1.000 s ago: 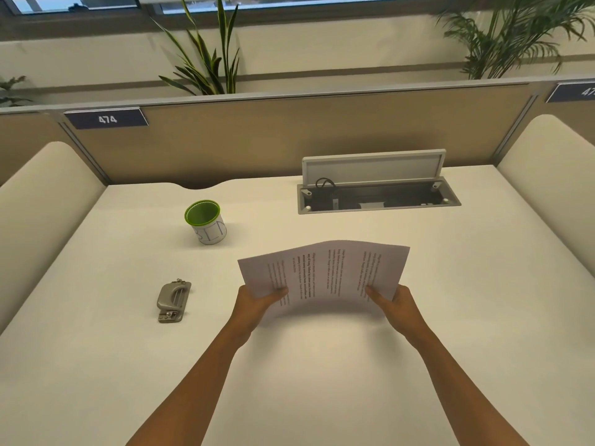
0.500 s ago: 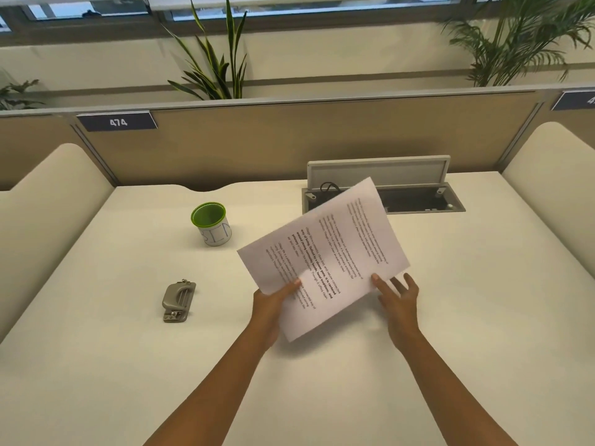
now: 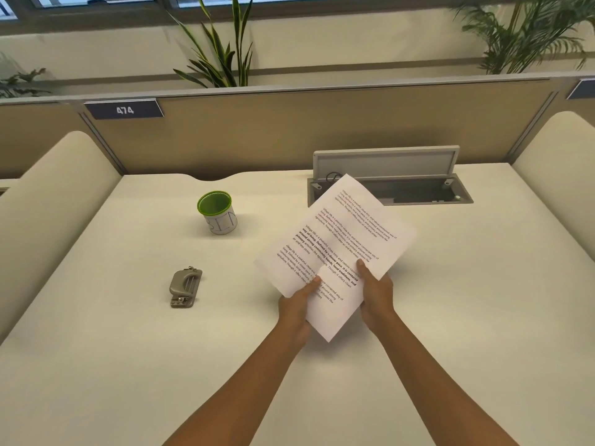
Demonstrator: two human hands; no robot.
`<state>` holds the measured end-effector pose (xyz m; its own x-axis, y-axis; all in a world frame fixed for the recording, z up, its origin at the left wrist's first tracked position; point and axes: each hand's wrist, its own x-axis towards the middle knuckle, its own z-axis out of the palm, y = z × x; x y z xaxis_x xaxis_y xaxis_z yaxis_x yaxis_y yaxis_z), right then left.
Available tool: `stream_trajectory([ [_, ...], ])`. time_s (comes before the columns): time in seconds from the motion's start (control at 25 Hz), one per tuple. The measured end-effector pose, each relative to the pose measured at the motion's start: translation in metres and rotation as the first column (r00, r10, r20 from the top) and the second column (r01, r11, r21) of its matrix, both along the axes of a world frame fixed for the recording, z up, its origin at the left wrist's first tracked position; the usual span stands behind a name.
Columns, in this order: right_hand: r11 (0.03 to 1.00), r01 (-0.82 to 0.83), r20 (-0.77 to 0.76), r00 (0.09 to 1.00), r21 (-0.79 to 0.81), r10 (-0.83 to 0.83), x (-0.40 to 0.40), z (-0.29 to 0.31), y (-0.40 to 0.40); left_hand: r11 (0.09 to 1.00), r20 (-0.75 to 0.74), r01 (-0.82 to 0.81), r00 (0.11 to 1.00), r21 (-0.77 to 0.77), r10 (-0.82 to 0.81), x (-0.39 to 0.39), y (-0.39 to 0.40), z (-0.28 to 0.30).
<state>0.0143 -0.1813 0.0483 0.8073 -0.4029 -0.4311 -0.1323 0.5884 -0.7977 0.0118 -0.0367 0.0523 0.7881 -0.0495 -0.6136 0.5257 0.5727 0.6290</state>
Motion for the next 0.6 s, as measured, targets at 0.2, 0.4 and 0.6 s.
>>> stream_trajectory([
  [0.2,0.99,-0.035,-0.081,0.996,-0.134,0.025,0.001,-0.014,-0.003,0.996,0.007,-0.025,1.0,0.082,0.024,-0.008,0.009,-0.011],
  [0.4,0.941,-0.2,-0.273,0.954,-0.272,0.124,-0.002,-0.042,-0.019,0.976,-0.061,0.0,0.998,0.218,0.014,-0.009,0.044,-0.033],
  [0.6,0.843,-0.351,-0.399,0.899,-0.408,0.181,-0.004,-0.055,-0.026,0.898,-0.056,-0.02,0.997,0.439,0.049,-0.002,0.075,-0.046],
])
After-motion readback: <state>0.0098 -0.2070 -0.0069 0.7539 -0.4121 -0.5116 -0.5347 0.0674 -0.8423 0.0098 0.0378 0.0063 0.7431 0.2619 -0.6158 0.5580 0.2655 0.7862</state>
